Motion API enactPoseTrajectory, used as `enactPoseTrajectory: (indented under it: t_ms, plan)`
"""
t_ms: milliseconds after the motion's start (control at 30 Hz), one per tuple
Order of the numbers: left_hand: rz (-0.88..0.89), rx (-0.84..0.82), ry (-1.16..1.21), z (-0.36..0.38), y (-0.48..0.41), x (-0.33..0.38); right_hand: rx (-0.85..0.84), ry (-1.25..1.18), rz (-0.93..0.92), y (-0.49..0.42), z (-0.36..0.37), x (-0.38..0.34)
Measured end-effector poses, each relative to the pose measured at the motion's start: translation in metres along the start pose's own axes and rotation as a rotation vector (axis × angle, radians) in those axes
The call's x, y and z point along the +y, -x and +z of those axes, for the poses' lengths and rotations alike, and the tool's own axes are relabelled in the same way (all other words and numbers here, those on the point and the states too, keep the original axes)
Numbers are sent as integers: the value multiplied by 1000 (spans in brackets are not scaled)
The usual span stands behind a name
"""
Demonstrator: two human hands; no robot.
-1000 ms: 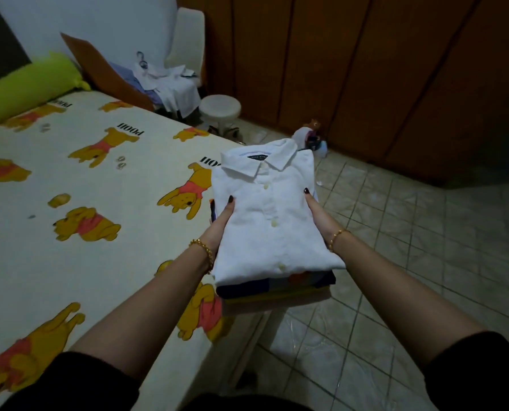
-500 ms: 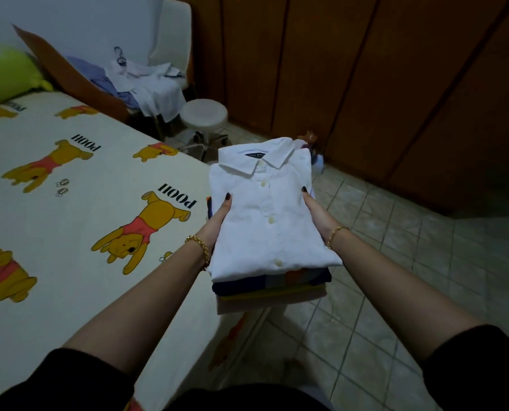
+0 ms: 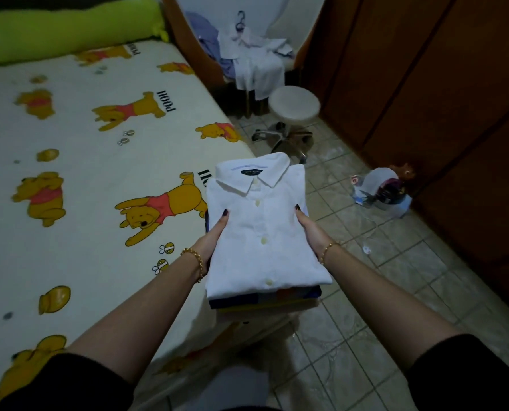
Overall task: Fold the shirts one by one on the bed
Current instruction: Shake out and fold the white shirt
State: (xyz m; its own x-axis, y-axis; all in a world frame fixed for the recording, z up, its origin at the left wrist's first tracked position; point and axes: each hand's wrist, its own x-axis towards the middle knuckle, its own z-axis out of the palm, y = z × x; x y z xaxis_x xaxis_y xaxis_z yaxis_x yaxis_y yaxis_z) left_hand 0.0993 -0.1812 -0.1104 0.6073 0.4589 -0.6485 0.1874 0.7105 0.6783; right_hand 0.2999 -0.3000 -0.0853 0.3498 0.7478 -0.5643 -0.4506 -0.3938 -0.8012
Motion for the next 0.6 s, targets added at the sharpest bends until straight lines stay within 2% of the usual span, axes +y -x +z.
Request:
enactPoseTrajectory:
  t_ms: [133, 300, 600]
  plan:
    - [-26, 82, 29, -5, -16, -2, -25, 30, 82, -39, -5, 4]
    - [-52, 221, 71, -7, -34, -2, -141, 11, 180, -80, -11, 5]
    - [-93, 503, -6, -5, -64, 9, -177, 204, 263, -142, -22, 3]
